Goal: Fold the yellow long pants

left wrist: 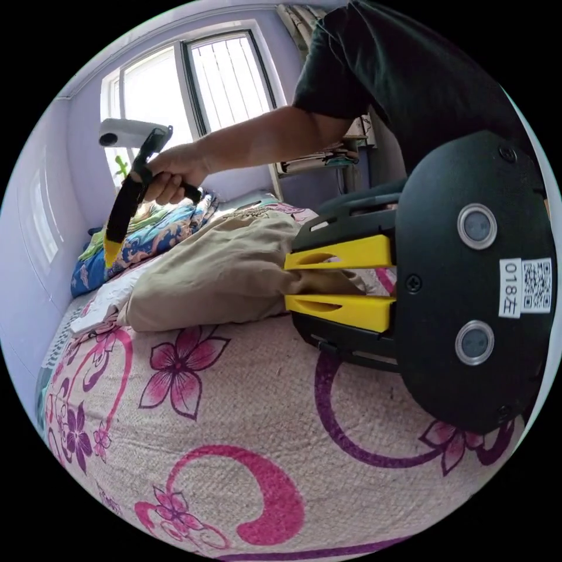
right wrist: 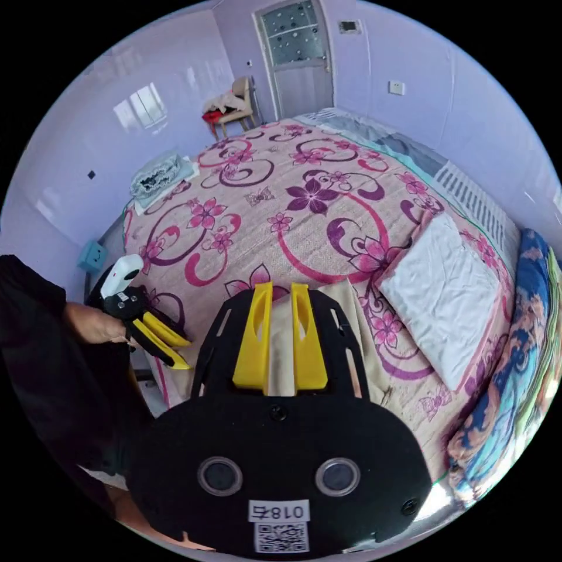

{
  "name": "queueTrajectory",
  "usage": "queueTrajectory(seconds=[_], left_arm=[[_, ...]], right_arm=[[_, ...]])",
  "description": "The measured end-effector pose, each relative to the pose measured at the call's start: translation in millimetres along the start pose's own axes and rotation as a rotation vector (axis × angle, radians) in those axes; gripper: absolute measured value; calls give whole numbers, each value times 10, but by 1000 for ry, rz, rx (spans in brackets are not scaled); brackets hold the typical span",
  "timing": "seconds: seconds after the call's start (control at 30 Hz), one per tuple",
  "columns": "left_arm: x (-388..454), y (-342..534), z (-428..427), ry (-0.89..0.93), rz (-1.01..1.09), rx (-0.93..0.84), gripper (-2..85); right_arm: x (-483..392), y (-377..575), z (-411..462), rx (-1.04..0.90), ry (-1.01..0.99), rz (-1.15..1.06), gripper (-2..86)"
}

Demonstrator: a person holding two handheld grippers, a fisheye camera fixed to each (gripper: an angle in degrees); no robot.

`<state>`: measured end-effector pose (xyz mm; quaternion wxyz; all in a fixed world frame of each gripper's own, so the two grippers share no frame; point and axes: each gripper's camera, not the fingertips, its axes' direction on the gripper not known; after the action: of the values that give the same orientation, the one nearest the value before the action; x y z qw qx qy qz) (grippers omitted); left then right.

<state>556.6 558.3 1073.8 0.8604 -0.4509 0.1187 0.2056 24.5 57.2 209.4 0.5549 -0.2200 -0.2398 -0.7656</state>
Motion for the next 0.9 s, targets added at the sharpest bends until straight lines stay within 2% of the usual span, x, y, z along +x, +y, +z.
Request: queueTrajectory(seconds=[0.03,0.1,0.23,0.3,0.37,0.43,0.5,0.57,0.6,0.7,0.73,0.83,0.9], left_arm=[[-37,-31,-1,-4,14,3,44],[-58,-71,6,-33,44,0,37],[-3,-109,16,-131,148,8,23],[51,-95,22,-195,207,17,17],[65,-77,47,-247,250,14,14],[-42,-46,81,-258,256,7,13],[-176,-19,89,-235,235,6,18],[-322,19,85,-215,200,20,29],[-423,46,64,-185,173,39,41],[-701,108,-90,-99,108,87,76],[-821,150,-230,-79,81,152,84],[-1122,178,-597,-52,27,311,112],[-1310,84,-700,-15,13,358,129]], right_arm=[[32,-124,54,-45,-17,-19,64],[158,-555,305,-253,-76,-61,72],[254,-951,630,-514,-30,-107,67],[340,-1085,819,-679,-14,-80,22],[351,-1159,821,-716,-16,-92,4],[384,-1229,705,-689,14,-78,-3],[536,-1264,477,-581,42,1,-2],[707,-1214,334,-498,205,67,5],[800,-1148,263,-453,223,86,14],[997,-856,-106,-261,60,203,68],[1026,-758,-216,-208,37,229,76],[1183,-20,-749,34,-79,364,126],[1324,822,-1092,231,-212,483,157]])
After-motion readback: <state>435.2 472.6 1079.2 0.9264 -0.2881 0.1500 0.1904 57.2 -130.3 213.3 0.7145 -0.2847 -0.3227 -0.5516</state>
